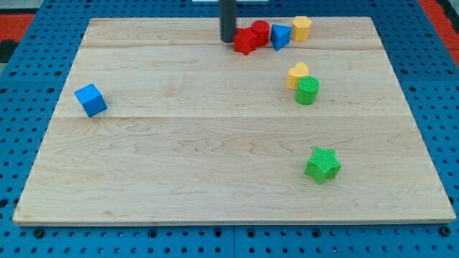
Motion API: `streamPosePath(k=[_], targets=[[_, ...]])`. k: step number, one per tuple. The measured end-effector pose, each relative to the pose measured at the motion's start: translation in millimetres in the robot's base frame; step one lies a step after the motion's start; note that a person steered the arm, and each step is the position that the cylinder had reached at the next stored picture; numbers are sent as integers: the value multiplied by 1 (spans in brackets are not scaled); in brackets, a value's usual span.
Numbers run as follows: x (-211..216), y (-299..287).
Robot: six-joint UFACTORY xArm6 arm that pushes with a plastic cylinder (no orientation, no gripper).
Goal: Point your arm below the green circle
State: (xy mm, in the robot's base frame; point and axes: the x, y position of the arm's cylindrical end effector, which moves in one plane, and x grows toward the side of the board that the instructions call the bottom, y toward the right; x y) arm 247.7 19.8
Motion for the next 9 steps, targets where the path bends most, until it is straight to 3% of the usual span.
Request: streamPosePath(k=[2,3,4,6,7,9], targets=[[-4,72],[2,41],[43,8],[200,0],[216,50],[179,104]])
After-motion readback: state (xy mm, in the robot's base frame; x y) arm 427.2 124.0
